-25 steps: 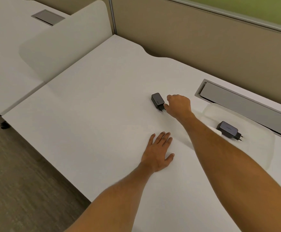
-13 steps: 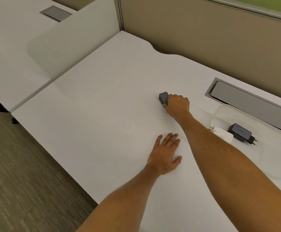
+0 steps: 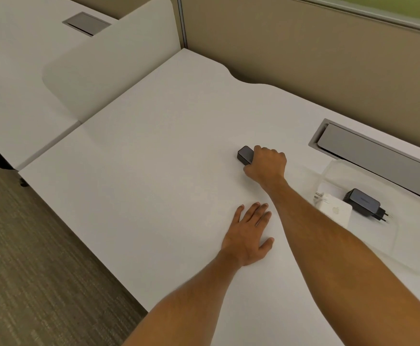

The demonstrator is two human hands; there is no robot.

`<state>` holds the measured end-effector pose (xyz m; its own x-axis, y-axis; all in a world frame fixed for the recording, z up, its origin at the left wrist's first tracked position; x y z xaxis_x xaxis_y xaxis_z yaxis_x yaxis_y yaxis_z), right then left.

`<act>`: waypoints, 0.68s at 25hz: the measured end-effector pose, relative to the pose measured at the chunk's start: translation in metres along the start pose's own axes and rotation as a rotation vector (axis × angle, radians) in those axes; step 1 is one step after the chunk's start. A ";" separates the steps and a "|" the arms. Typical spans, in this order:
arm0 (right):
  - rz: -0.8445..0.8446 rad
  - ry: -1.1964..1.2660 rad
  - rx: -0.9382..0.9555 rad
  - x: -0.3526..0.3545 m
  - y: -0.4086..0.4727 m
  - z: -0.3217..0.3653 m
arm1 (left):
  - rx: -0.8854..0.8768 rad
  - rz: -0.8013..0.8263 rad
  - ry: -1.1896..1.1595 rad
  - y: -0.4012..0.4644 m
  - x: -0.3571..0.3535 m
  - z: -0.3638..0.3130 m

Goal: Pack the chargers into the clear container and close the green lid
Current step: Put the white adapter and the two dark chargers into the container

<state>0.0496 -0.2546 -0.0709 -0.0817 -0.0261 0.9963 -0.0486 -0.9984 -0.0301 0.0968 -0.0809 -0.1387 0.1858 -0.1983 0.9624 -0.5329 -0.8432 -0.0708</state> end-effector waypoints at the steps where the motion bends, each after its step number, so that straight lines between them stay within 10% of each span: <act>1: -0.015 0.008 0.007 0.000 -0.001 0.000 | 0.000 0.000 0.001 0.000 0.000 0.000; 17: -0.050 -0.049 0.156 0.024 -0.025 -0.017 | 0.003 0.019 -0.006 -0.001 0.000 0.000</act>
<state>0.0316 -0.2289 -0.0474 -0.0338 0.0256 0.9991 0.1042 -0.9941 0.0290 0.0974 -0.0805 -0.1392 0.1805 -0.2177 0.9592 -0.5344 -0.8404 -0.0902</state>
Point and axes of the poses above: each hand's wrist, its own y-axis towards the middle knuckle, its own x-axis out of the back of the hand, z = x × y, the point moved 10 cm from there along y, towards the middle knuckle
